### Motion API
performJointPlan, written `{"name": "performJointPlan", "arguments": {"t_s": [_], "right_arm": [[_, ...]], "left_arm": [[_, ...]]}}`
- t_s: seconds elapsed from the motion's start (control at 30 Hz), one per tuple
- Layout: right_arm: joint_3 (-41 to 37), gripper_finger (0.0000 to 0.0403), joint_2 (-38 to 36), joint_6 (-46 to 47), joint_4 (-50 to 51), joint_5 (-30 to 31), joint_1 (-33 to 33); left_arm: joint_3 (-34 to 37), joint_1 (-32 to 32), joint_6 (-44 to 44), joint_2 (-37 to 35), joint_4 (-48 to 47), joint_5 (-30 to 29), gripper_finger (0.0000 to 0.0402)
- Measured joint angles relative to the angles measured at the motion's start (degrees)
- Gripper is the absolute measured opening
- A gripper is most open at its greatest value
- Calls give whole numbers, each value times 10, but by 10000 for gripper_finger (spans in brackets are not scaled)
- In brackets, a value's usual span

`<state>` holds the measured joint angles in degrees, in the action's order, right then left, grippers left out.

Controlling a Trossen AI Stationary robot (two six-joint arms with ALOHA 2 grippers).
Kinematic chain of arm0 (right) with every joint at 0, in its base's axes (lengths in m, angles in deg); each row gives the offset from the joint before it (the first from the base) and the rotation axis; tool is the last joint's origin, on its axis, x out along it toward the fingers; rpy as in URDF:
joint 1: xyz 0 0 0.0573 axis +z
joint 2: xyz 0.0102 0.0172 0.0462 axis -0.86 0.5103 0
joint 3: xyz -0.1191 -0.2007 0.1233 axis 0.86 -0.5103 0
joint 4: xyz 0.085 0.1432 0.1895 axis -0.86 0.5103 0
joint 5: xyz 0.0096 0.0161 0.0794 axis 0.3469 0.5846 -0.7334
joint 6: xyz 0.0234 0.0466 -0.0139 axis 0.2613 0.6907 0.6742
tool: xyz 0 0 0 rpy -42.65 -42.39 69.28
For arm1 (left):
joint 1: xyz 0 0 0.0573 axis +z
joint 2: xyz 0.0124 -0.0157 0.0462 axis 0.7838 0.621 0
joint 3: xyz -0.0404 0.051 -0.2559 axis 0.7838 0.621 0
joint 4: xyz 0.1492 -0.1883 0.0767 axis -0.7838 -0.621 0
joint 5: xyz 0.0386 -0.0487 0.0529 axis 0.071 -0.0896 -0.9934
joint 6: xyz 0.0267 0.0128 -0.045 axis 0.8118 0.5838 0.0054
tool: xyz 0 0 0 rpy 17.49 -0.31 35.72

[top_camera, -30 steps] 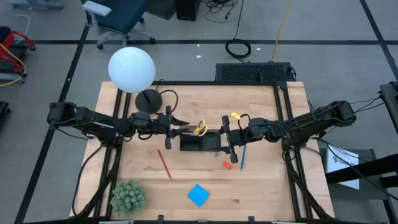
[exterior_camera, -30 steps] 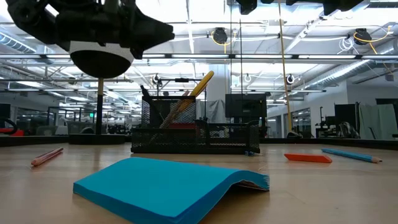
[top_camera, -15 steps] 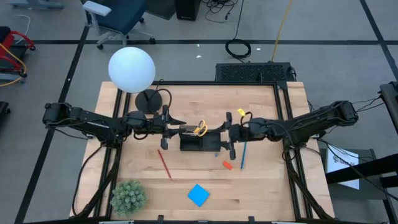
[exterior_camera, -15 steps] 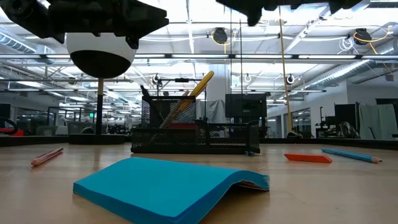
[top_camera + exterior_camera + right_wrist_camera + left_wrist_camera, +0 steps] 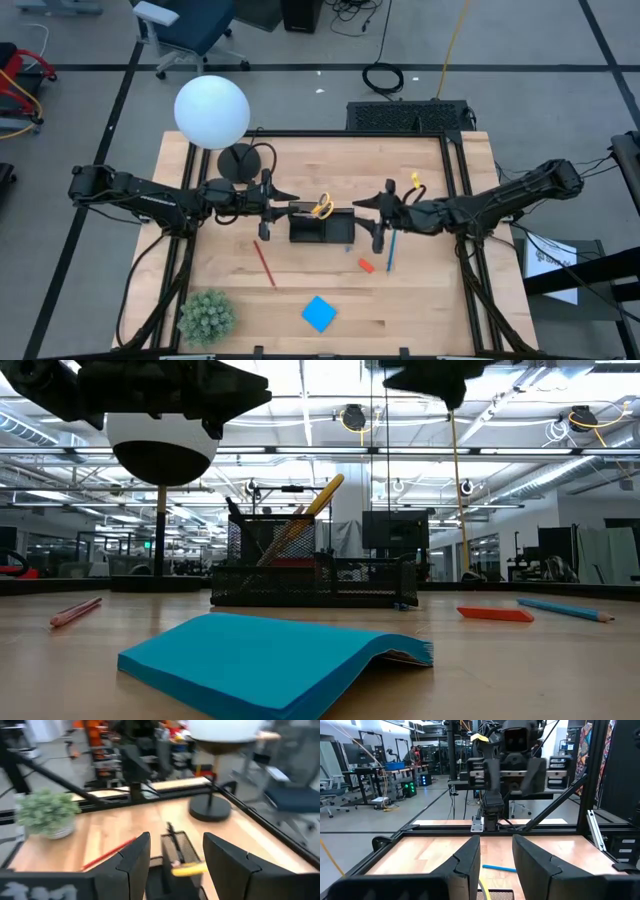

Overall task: Pick and place office supplies into organizer
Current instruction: Put the blue pencil into the desk organizer

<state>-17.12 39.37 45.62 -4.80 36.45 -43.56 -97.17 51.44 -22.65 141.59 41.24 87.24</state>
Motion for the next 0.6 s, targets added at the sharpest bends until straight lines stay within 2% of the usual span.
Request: {"name": "performJointPlan", "arguments": {"t_s": [0.17,0.4,0.6], "right_arm": [[0,171,0,46,31,57,-9],[0,171,0,80,60,60,-30],[0,171,0,145,139,71,-46]], "left_arm": [[0,0,0,0,0,0,113],[0,0,0,0,0,0,113],[0,0,0,0,0,0,113]]}}
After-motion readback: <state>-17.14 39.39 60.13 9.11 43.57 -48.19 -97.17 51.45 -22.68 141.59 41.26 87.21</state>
